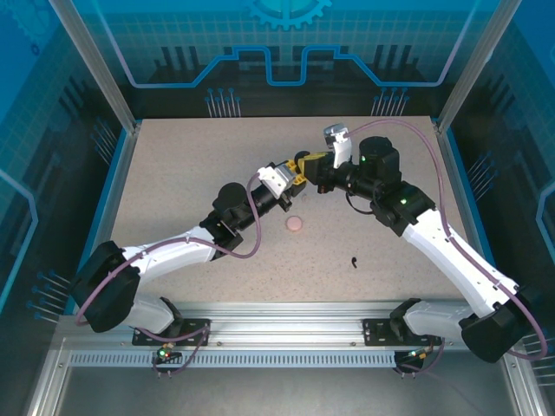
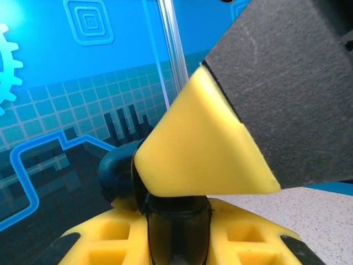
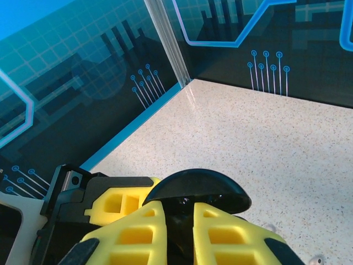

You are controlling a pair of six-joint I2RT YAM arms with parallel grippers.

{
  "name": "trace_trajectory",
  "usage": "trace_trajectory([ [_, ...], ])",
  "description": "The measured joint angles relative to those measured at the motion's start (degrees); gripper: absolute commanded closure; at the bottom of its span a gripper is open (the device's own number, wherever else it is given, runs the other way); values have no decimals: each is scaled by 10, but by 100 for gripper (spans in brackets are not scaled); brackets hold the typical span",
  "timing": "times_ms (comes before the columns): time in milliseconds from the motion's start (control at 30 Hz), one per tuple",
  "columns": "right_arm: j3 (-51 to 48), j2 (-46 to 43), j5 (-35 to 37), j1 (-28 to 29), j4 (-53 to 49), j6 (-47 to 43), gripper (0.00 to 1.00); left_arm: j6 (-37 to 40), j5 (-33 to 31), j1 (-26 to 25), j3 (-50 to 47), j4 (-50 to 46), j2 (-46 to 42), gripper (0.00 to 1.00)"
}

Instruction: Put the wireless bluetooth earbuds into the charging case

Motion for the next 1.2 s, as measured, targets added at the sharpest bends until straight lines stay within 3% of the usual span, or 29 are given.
trace_trajectory([
  [33,2,2,-2,0,-3,-2,83,0,0,0,0,-2,0,100],
  [200,15,7,-6,0,-21,-8,54,-7,0,0,0,-5,0,100],
  [467,87,22,5,-3,-54,19,30,-15,0,0,0,-2,0,100],
  [667,150,22,33,-31,-86,65,29,-15,0,0,0,2,0,100],
  [833,151,4,83,-95,-163,122,28,-19,0,0,0,3,0,100],
  [967,61,-25,118,-128,-215,158,30,-26,0,0,-1,3,-2,100],
  [1200,-153,-26,145,-125,-282,201,35,-30,0,0,-6,2,-30,100],
])
